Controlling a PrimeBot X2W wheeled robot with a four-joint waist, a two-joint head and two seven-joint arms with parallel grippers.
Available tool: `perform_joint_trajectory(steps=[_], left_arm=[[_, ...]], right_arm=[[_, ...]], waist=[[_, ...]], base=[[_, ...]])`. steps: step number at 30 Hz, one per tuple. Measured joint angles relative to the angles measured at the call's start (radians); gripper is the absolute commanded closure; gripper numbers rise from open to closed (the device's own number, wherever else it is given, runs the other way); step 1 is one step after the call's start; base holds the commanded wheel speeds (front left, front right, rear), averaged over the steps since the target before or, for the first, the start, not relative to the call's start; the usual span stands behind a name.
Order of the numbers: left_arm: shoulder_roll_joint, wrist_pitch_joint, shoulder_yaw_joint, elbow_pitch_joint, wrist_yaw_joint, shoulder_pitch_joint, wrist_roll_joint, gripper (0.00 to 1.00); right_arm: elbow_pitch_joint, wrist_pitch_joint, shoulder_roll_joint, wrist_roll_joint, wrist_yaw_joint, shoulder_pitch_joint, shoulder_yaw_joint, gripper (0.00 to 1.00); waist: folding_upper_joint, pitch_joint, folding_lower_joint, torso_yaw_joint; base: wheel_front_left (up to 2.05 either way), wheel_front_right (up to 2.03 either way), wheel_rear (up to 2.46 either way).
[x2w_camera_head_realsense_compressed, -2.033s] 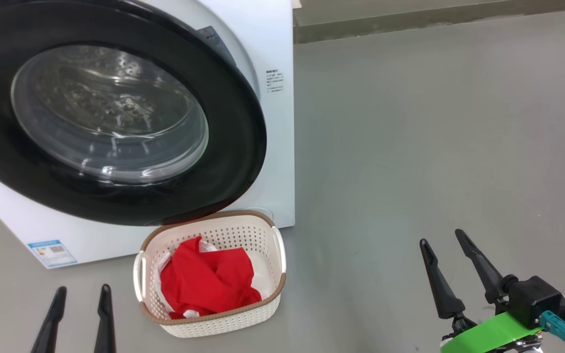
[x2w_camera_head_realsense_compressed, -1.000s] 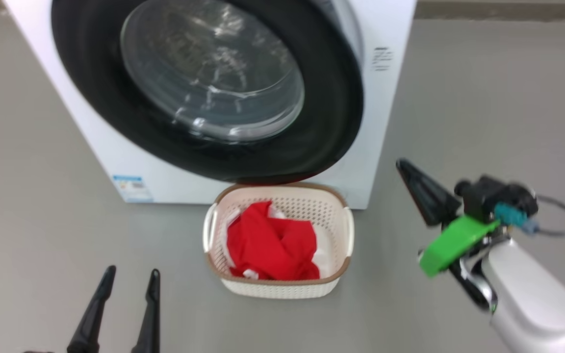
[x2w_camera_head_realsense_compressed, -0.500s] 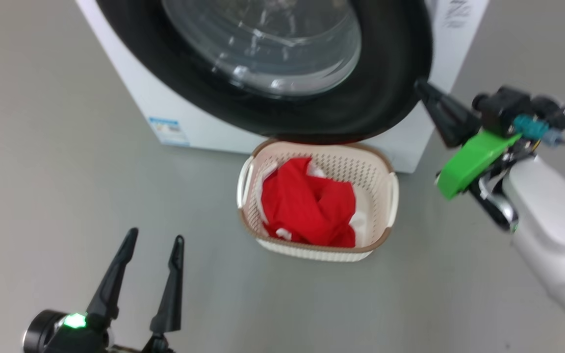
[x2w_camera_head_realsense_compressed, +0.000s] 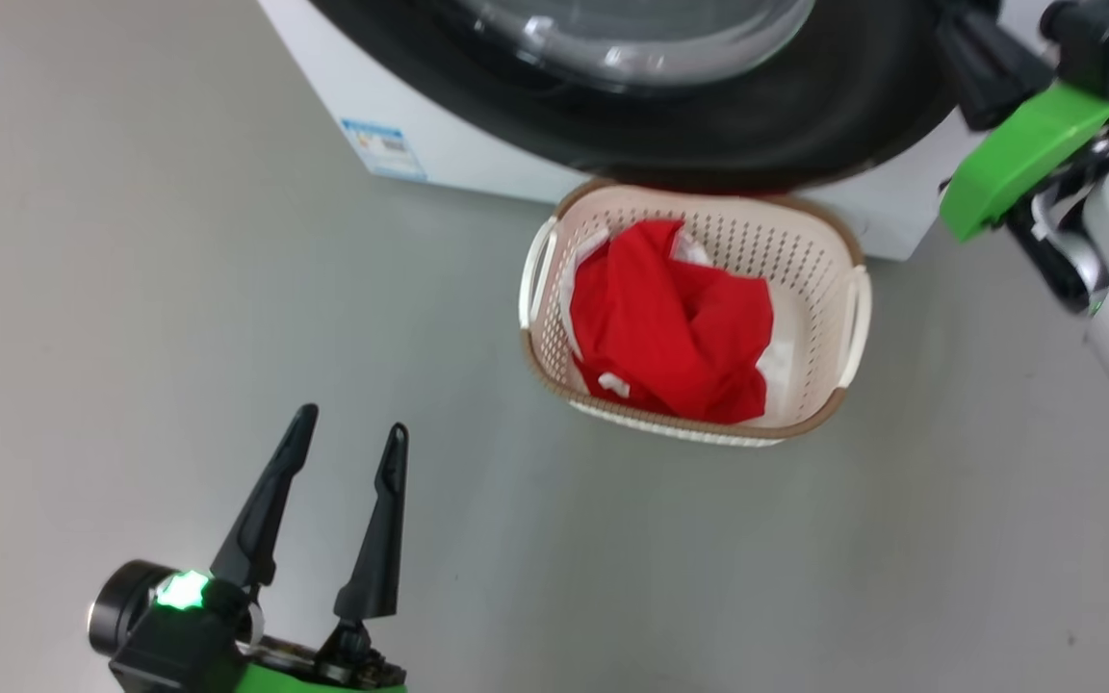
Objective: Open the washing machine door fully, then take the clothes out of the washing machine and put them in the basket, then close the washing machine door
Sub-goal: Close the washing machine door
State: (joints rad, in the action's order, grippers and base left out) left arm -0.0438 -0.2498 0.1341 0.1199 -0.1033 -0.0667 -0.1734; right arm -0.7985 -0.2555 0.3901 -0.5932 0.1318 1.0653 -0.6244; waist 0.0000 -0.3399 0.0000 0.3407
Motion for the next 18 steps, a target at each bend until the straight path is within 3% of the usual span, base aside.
perform_joint_trajectory(steps=[10,18], left_arm=[[0.003,0.000,0.035,-0.013,-0.004,-0.056,-0.007,0.00],[0.005,0.000,0.053,-0.032,-0.012,-0.078,-0.013,0.00]], right_arm=[[-0.078,0.000,-0.004,0.001,0.000,0.117,0.064,1.00],[-0.072,0.000,-0.023,0.085,0.004,0.129,0.138,1.00]], waist=[[0.0000,-0.083,0.0000,0.022],[0.0000,-0.109,0.0000,0.022]], base=[[0.00,0.00,0.00],[0.00,0.00,0.00]])
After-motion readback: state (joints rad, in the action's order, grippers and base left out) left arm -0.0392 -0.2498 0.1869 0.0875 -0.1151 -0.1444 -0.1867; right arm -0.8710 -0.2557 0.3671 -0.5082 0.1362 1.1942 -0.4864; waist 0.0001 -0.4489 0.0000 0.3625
